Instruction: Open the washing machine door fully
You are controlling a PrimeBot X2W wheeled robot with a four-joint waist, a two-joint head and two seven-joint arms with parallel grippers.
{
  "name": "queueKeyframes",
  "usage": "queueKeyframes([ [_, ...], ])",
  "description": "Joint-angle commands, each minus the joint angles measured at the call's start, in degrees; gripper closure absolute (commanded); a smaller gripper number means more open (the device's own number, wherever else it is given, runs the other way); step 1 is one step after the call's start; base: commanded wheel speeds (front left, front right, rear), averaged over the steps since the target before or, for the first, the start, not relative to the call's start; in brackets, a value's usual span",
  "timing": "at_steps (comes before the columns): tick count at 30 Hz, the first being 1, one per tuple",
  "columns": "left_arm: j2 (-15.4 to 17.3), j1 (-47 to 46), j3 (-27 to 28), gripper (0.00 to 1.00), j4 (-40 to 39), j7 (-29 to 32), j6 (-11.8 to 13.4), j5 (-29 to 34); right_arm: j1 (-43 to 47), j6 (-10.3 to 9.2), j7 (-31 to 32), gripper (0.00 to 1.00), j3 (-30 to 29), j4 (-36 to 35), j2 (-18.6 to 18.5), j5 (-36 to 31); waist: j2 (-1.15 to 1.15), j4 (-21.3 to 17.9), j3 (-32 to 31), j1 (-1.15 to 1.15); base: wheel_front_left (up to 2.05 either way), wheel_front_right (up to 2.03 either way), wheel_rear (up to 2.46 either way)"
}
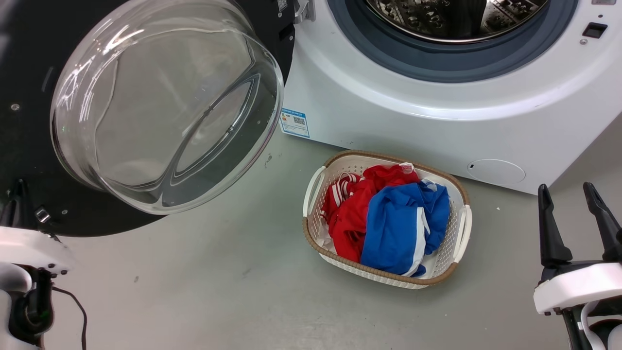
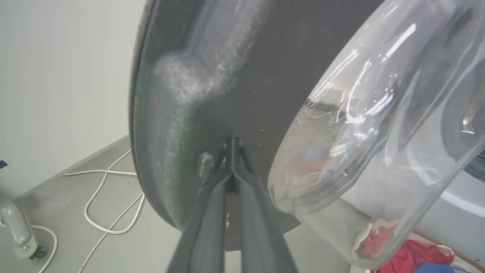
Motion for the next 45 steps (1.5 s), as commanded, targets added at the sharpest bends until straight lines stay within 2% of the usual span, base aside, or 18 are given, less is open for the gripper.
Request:
queueKeyframes([
  [1, 0.7, -1.0, 0.5, 1.00, 1.1, -0.7, -0.1, 0.1, -0.9, -0.01, -0.3, 0.00, 0.1, 0.3, -0.2, 0.2, 0.00, -0.1, -0.2, -0.01, 0.00, 0.00, 0.00],
  [10, -1.0, 2.0, -1.7, 1.00, 0.5, -3.3, 0.4, 1.9, 0.9, -0.01, -0.9, 0.00, -0.1, 2.1, 0.6, 0.2, 0.00, -0.2, -4.2, -0.01, 0.00, 0.00, 0.00],
  [18, -3.9, 10.0, -5.3, 1.00, -8.8, -3.6, 3.1, 4.3, 3.3, -0.01, -1.6, 0.00, 0.1, 3.7, 1.5, 0.4, 0.00, -0.4, -9.9, -0.01, 0.00, 0.00, 0.00],
  [26, -5.0, 15.2, -11.4, 1.00, -17.1, -0.8, 5.3, 8.9, 5.2, -0.01, -1.5, 0.00, 1.1, 4.1, 2.0, 0.6, 0.00, -3.2, -13.3, -0.01, 0.00, 0.00, 0.00],
  [28, -5.1, 14.8, -12.9, 1.00, -18.1, -0.1, 5.1, 9.7, 5.2, -0.01, -1.4, 0.00, 1.3, 4.1, 2.0, 0.6, 0.00, -4.5, -13.7, -0.01, 0.00, 0.00, 0.00],
  [30, -5.9, 12.8, -15.8, 1.00, -18.8, 0.6, 4.0, 10.8, 5.0, -0.01, -1.2, 0.00, 2.0, 4.4, 2.0, 0.7, 0.00, -7.5, -14.2, -0.01, 0.00, 0.00, 0.00],
  [41, -7.4, 8.4, -20.0, 1.00, -14.0, 0.7, 1.1, 11.6, 3.7, -0.01, -1.2, 0.00, 4.0, 6.1, 1.6, 1.3, 0.00, -16.0, -14.5, -0.01, 0.00, 0.00, 0.00],
  [42, -7.4, 8.2, -20.2, 0.92, -13.5, 0.5, 1.1, 11.7, 3.6, -0.01, -1.3, 0.00, 4.2, 6.2, 1.6, 1.4, 0.00, -16.8, -14.5, -0.01, 0.00, 0.00, 0.00],
  [43, -7.6, 7.8, -20.3, 0.64, -13.1, 0.4, 1.0, 11.9, 3.6, -0.01, -1.3, 0.00, 4.3, 6.3, 1.6, 1.3, 0.00, -17.5, -14.5, -0.01, 0.00, 0.00, 0.00],
  [44, -7.6, 7.4, -20.4, 0.26, -12.8, 0.3, 1.0, 12.1, 3.6, -0.01, -1.3, 0.00, 4.5, 6.4, 1.5, 1.4, 0.00, -18.1, -14.5, -0.01, 0.00, 0.00, 0.00],
  [45, -7.6, 7.2, -20.5, 0.00, -12.5, 0.1, 1.0, 12.2, 3.6, -0.01, -1.4, 0.00, 4.7, 6.5, 1.5, 1.4, 0.00, -18.6, -14.5, -0.01, 0.00, 0.00, 0.00],
])
